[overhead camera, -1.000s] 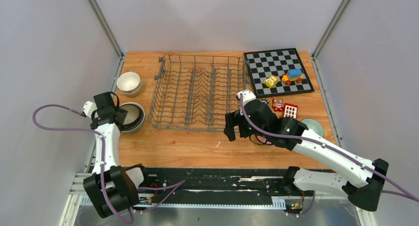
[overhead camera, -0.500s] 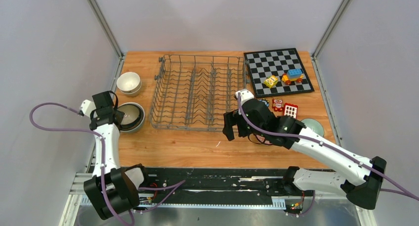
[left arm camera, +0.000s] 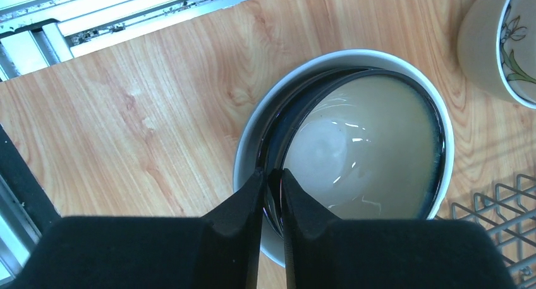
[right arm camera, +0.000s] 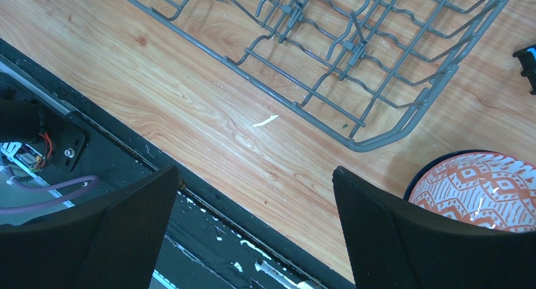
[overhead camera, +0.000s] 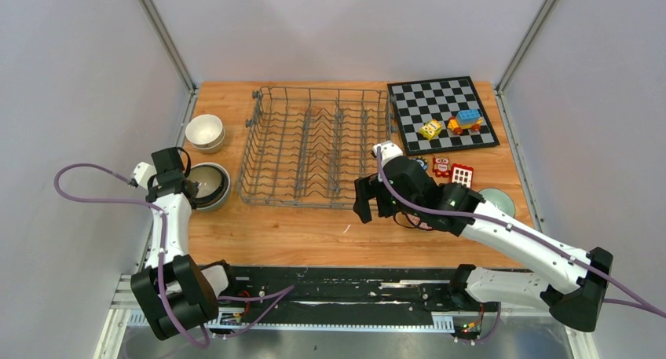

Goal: Unload the bowls from the dish rack
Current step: Place the bowl at the center of the board, then reset both arms

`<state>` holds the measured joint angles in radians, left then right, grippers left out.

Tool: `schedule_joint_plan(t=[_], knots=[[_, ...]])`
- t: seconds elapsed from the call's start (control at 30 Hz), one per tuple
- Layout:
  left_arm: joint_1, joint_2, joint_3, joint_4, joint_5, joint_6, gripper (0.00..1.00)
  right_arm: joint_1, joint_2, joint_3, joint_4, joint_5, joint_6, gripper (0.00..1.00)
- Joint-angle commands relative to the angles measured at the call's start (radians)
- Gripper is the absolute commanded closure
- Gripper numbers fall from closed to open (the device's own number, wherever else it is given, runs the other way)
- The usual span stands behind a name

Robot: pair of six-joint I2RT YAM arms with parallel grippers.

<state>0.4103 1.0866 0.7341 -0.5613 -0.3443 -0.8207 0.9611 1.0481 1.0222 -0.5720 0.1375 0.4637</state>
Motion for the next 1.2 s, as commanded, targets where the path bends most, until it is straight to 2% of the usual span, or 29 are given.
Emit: schedule_joint_plan(t=[0.0, 0.17, 0.27, 0.37, 0.43, 0.77, 0.97, 1.17], knots=[[0.005, 0.008, -0.012, 0.029, -0.023, 0.006, 0.84, -0.009, 0.017, 0.033, -0.023, -0.009, 0.005, 0.05], [0.005, 0.021, -0.003, 0.025, -0.024, 0.005, 0.83, -0.009, 0.025, 0.035, -0.021, -0.009, 0.005, 0.05], [0.005, 0.009, 0.007, 0.015, -0.013, 0.004, 0.71, -0.009, 0.024, 0.035, -0.021, -0.007, 0.003, 0.05], [0.004, -0.008, 0.026, -0.006, -0.002, 0.015, 0.52, -0.009, 0.024, 0.035, -0.023, -0.001, 0.003, 0.05], [0.005, -0.016, 0.031, -0.015, 0.004, 0.017, 0.42, -0.009, 0.026, 0.036, -0.022, -0.002, 0.001, 0.05], [0.004, -0.024, 0.035, -0.007, 0.021, 0.052, 0.16, -0.009, 0.003, 0.026, -0.022, 0.005, -0.006, 0.05], [-0.002, -0.036, 0.073, -0.028, -0.042, 0.073, 0.13, -0.009, 0.002, 0.031, -0.024, -0.003, -0.006, 0.05], [-0.002, 0.028, 0.118, -0.034, -0.085, 0.079, 0.17, -0.009, 0.011, 0.052, -0.043, -0.017, 0.009, 0.05]])
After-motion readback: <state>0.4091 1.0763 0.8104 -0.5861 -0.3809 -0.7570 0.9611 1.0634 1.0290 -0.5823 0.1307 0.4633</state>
